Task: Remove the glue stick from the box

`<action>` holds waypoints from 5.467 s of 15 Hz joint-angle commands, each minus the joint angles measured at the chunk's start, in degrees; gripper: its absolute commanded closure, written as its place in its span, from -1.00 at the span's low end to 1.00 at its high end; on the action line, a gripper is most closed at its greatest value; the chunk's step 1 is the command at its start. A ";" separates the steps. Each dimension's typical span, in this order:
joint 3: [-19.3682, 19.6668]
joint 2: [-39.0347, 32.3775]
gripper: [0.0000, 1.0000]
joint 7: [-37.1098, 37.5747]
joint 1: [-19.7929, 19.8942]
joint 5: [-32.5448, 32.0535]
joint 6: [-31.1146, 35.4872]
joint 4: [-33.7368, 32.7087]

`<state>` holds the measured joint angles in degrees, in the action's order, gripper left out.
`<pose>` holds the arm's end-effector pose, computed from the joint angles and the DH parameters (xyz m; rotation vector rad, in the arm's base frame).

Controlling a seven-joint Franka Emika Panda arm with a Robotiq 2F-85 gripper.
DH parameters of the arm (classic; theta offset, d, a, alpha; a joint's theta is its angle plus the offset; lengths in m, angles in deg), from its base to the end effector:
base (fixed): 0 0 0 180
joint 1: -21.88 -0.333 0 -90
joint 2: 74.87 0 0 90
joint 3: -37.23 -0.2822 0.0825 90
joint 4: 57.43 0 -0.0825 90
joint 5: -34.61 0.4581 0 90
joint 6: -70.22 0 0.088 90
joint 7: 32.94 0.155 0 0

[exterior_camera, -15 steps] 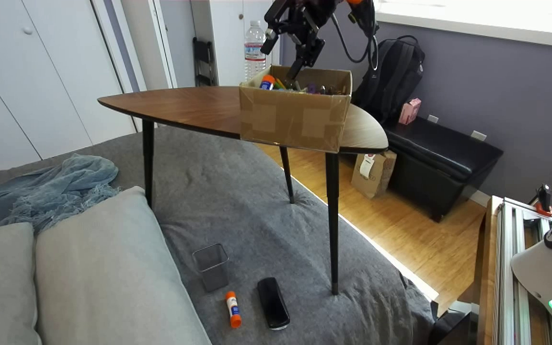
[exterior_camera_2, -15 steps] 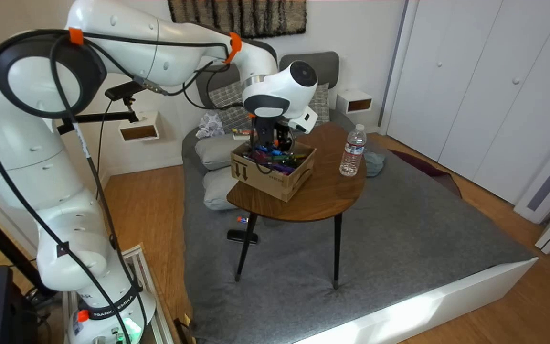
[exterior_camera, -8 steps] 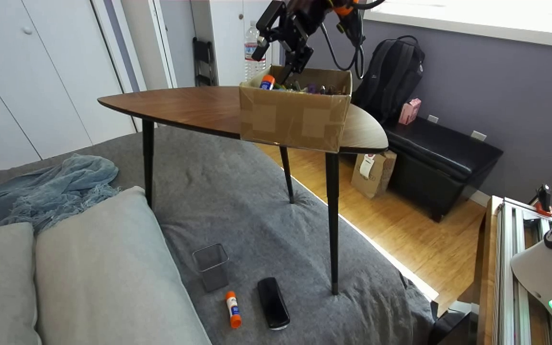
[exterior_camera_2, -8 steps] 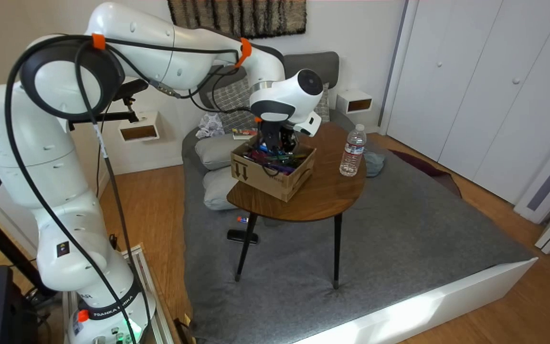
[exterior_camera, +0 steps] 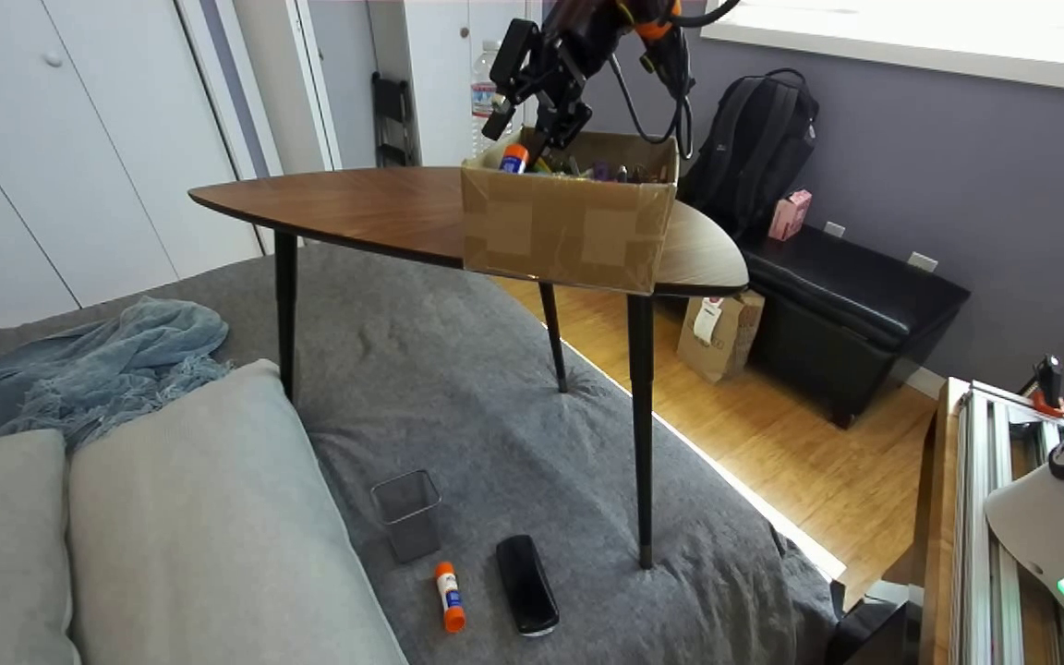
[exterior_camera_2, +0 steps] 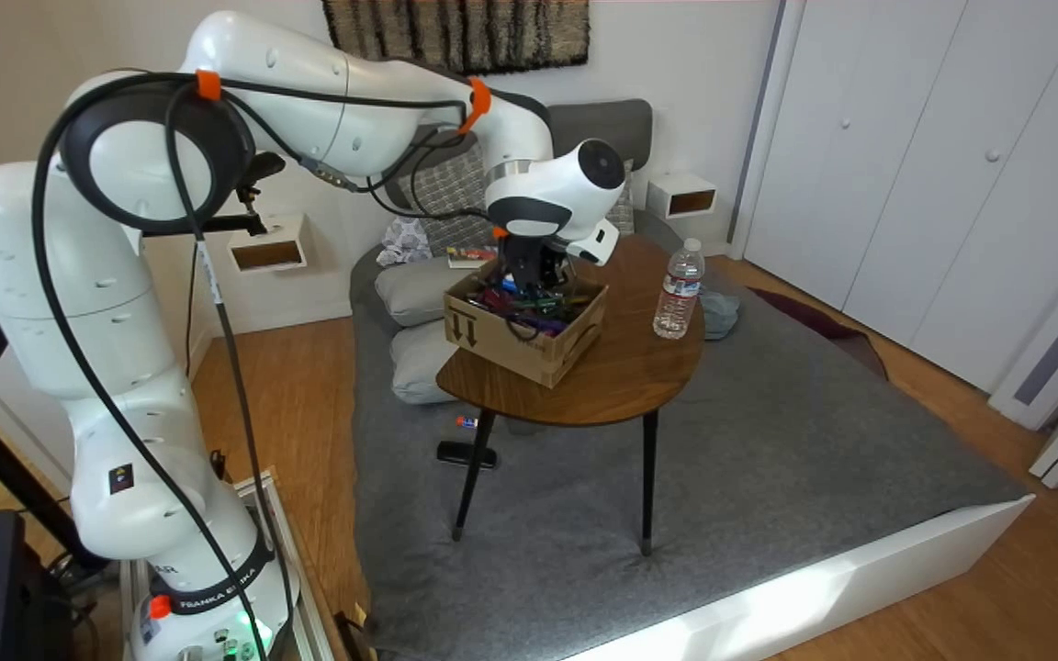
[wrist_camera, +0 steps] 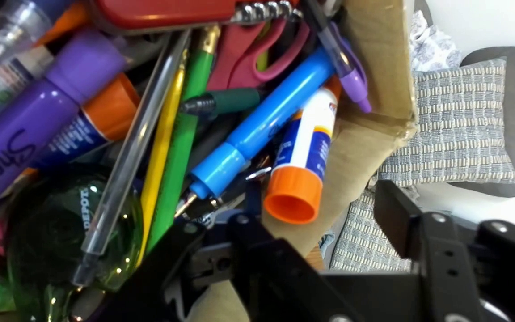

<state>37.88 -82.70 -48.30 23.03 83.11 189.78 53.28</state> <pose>0.6693 0.0475 0.3285 -2.4032 0.2336 -0.1594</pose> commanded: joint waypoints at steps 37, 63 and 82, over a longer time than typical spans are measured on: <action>8.98 1.84 0.85 18.71 9.07 27.53 -2.01 -2.15; 8.62 -12.59 0.85 44.02 7.79 33.49 6.40 -0.87; 8.07 -6.85 -1.00 43.38 6.77 28.58 1.68 0.14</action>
<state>46.10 -92.12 -5.62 30.09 114.02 192.66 51.96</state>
